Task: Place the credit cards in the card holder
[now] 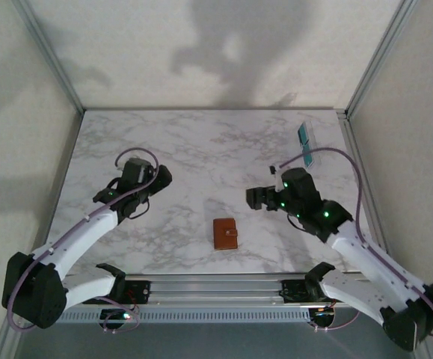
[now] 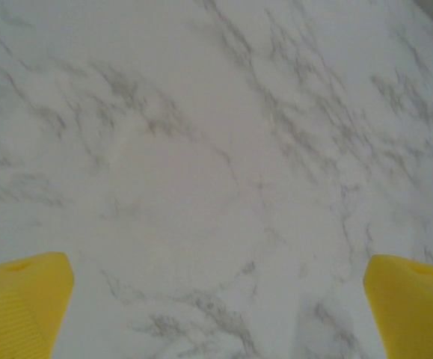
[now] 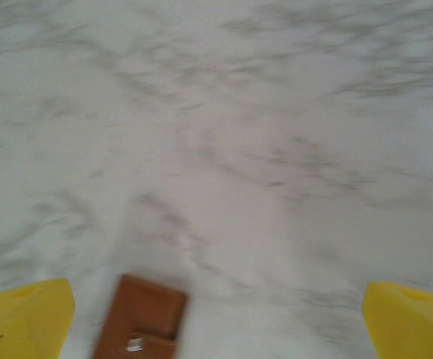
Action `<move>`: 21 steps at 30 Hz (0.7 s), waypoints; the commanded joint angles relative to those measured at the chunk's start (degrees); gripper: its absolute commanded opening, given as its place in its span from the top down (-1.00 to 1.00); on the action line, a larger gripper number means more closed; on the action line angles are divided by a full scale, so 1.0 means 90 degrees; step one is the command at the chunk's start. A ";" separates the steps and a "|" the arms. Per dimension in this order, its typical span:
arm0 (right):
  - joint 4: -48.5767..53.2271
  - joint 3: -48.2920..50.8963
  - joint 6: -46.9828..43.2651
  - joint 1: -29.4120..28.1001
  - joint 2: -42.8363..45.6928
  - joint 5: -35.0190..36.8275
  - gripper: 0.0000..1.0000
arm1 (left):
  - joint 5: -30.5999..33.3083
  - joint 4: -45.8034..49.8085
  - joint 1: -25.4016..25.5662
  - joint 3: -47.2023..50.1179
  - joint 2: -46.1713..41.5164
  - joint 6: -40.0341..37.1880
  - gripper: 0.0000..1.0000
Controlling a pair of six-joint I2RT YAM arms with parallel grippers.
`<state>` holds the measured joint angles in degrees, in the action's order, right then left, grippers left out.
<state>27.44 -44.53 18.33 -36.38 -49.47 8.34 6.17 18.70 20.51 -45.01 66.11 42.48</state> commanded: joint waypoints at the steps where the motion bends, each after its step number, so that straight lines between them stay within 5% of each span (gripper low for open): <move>1: -0.0256 0.0567 -0.0230 0.0232 0.0713 0.1875 -0.98 | 0.1079 0.0374 -0.0095 -0.0251 0.0161 -0.0349 -0.99; 6: -0.1462 0.1770 -0.1421 0.0977 0.1520 0.2263 -0.98 | 0.1360 -0.0538 -0.0639 0.0001 0.0251 -0.1108 -0.99; 9: -0.2307 0.2520 -0.1754 0.1798 0.1609 0.1662 -0.98 | 0.0756 -0.2388 -0.0849 0.0914 -0.0056 -0.2740 -0.99; 11: -0.3158 0.2984 -0.1986 0.2293 0.1525 0.0997 -0.98 | 0.1066 -0.3395 -0.0879 0.1447 -0.0128 -0.3318 -0.99; 15: -0.4801 0.3726 -0.2153 0.2867 0.0990 0.0114 -0.98 | 0.1751 -0.4924 -0.0955 0.2190 -0.0037 -0.4432 -0.99; 21: -0.6628 0.3780 -0.2182 0.3524 -0.0738 -0.0694 -0.98 | 0.1182 -0.8438 -0.1276 0.3619 0.0579 -0.5209 -0.99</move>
<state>-17.91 -9.41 -0.30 -6.50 -51.86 7.75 18.48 -35.20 10.90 -16.43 68.31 2.26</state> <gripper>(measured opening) 0.990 0.995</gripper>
